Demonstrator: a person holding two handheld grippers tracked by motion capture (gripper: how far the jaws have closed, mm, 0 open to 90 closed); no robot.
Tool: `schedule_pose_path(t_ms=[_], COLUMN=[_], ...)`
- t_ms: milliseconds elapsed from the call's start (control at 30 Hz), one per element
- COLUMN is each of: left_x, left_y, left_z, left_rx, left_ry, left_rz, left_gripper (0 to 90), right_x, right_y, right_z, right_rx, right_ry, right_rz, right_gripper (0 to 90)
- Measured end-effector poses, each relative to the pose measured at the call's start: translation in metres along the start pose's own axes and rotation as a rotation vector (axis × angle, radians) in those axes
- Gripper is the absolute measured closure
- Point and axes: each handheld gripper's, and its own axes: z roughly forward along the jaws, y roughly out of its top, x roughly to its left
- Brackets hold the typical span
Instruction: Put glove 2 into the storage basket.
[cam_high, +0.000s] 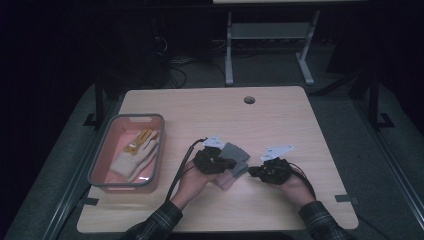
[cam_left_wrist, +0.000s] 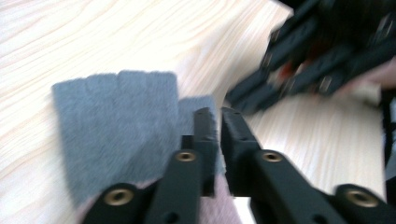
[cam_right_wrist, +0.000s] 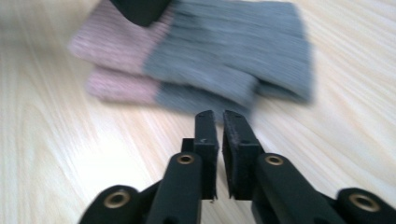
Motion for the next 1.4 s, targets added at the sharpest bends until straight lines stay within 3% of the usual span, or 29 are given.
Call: schedule_pose_path(t_ms=[133,233,367,433,567,600,800,867,1033,1267,1400], left_x=[0.004,0.016,0.028,0.031,0.034,0.033,0.024,0.020,0.013,0.011,0.013], left_y=[-0.007,-0.010,-0.010,-0.010,-0.014,-0.014,-0.013,-0.012,-0.013,-0.019,-0.021], left_z=[-0.009,-0.015,-0.019,-0.018,-0.010,-0.009,0.000,0.003,0.013,0.020,0.022], left_rx=[0.020,0.017,0.035,0.049,0.077,0.087,0.087,0.093,0.106,0.111,0.112], left_ry=[0.061,0.102,0.154,0.156,0.105,0.100,0.080,0.080,0.133,0.154,0.147], left_rz=[0.027,0.008,0.017,0.027,-0.003,0.001,0.012,0.033,0.064,0.086,0.074], left_gripper=[88.4,77.9,53.1,43.3,20.0,15.6,12.6,12.6,12.6,12.5,12.5], right_x=[-0.013,-0.023,-0.034,-0.039,-0.045,-0.045,-0.044,-0.044,-0.043,-0.042,-0.042], right_y=[-0.011,-0.015,-0.021,-0.024,-0.029,-0.029,-0.030,-0.031,-0.031,-0.032,-0.031], right_z=[-0.016,-0.021,-0.023,-0.021,-0.014,-0.012,-0.009,-0.009,-0.009,-0.008,-0.007], right_rx=[0.000,-0.018,-0.022,-0.004,0.027,0.029,0.007,0.005,-0.003,-0.012,-0.013], right_ry=[-0.053,-0.082,-0.129,-0.169,-0.194,-0.210,-0.219,-0.219,-0.223,-0.226,-0.226], right_rz=[0.022,0.049,0.097,0.104,0.135,0.125,0.119,0.119,0.121,0.124,0.125], right_gripper=[71.3,59.1,33.7,26.3,16.6,15.8,13.9,13.9,13.8,13.6,13.6])
